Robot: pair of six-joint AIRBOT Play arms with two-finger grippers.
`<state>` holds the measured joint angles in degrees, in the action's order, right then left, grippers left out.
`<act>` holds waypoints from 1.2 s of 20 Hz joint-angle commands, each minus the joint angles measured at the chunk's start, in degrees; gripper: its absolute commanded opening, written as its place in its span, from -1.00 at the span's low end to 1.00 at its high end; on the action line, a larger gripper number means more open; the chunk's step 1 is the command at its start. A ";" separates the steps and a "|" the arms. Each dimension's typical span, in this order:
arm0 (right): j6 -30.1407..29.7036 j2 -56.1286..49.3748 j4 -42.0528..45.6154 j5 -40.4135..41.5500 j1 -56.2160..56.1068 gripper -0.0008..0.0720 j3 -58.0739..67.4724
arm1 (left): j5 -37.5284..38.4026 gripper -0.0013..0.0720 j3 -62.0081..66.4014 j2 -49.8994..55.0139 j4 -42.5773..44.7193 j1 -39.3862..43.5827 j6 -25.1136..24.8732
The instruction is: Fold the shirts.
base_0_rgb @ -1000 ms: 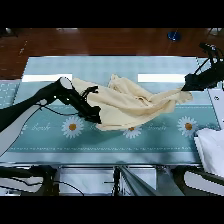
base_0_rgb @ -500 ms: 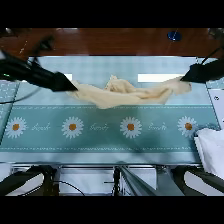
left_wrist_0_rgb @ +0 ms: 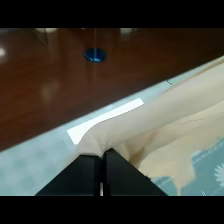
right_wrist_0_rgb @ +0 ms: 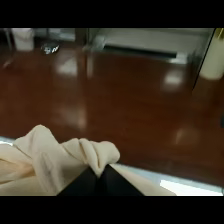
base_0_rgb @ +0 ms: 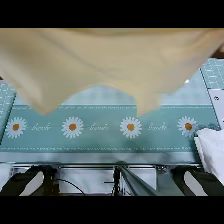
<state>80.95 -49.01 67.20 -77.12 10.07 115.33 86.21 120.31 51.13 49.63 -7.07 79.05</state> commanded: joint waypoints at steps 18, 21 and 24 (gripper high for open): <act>7.02 -8.81 6.47 -19.37 -0.07 -0.91 -27.15 | 2.78 -0.90 -51.82 -8.90 7.17 -0.42 3.30; 3.67 -18.43 1.33 -10.56 -0.31 -0.91 -28.48 | -9.38 -0.90 -59.78 -2.78 7.15 -0.42 -1.75; -1.05 -25.92 0.76 -2.10 -2.03 -0.91 -28.50 | -19.47 -0.90 -59.67 6.27 7.10 -0.42 -8.09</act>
<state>84.42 -67.75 70.63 -88.55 9.17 88.27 78.74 64.20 50.85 56.82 -7.51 77.54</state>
